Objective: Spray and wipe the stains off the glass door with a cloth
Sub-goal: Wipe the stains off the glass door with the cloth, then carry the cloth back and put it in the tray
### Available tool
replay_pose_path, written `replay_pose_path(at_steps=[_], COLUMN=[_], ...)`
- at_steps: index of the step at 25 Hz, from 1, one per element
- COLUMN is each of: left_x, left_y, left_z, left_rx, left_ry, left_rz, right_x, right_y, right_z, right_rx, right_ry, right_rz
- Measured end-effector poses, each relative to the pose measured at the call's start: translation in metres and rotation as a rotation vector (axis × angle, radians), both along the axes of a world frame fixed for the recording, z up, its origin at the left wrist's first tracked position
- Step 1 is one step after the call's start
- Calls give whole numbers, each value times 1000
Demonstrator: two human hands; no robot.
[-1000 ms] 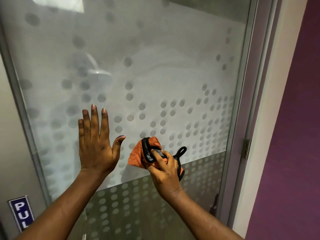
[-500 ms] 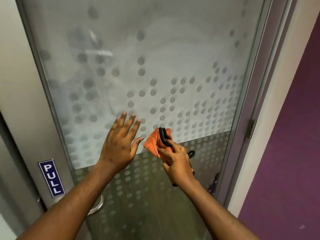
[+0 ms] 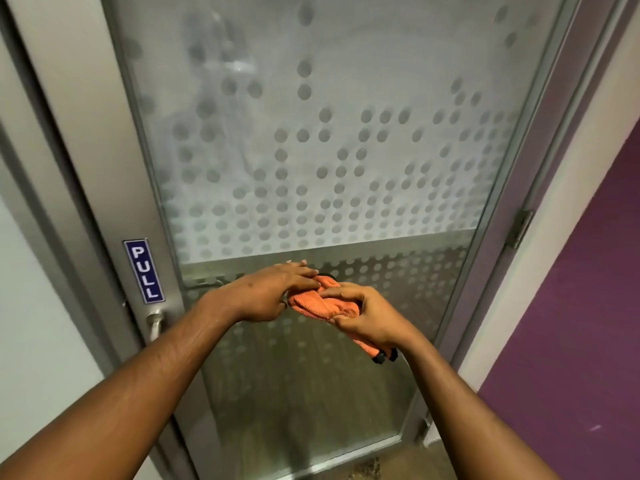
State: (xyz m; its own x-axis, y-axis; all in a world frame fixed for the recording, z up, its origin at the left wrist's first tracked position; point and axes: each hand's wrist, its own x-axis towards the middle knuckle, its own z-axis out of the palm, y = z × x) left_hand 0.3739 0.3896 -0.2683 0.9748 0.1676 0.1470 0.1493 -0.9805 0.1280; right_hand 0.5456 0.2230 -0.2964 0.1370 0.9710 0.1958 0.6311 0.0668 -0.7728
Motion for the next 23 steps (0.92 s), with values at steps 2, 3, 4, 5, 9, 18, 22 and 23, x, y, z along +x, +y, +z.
replay_pose_path(at_steps=[2, 3, 4, 5, 9, 18, 22, 23], left_x=[-10, -15, -23, -32, -68, -174, -224, -238], left_y=[-15, -21, -31, -41, -92, -214, -250, -261], left_z=[1, 0, 0, -2, -23, -66, -70, -72], left_rx=[-80, -132, -192, -256, -449, -711, -649, -642], left_ry=[-37, -65, -93, -122, -203, -361, -397, -410], left_rz=[44, 70, 106, 145, 365, 995, 1244, 1307], right_x=[-6, -8, -10, -11, -22, -125, -168, -180], right_y=[-9, -13, -18, -23, -46, -103, -123, -127], right_z=[-3, -6, -11, -16, -47, -114, -124, -127], right_rx=[11, 10, -4, -24, -138, -621, -725, -727], right_ry=[94, 164, 231, 283, 518, 1245, 1356, 1371], right_rz=[58, 71, 88, 100, 233, 588, 705, 729])
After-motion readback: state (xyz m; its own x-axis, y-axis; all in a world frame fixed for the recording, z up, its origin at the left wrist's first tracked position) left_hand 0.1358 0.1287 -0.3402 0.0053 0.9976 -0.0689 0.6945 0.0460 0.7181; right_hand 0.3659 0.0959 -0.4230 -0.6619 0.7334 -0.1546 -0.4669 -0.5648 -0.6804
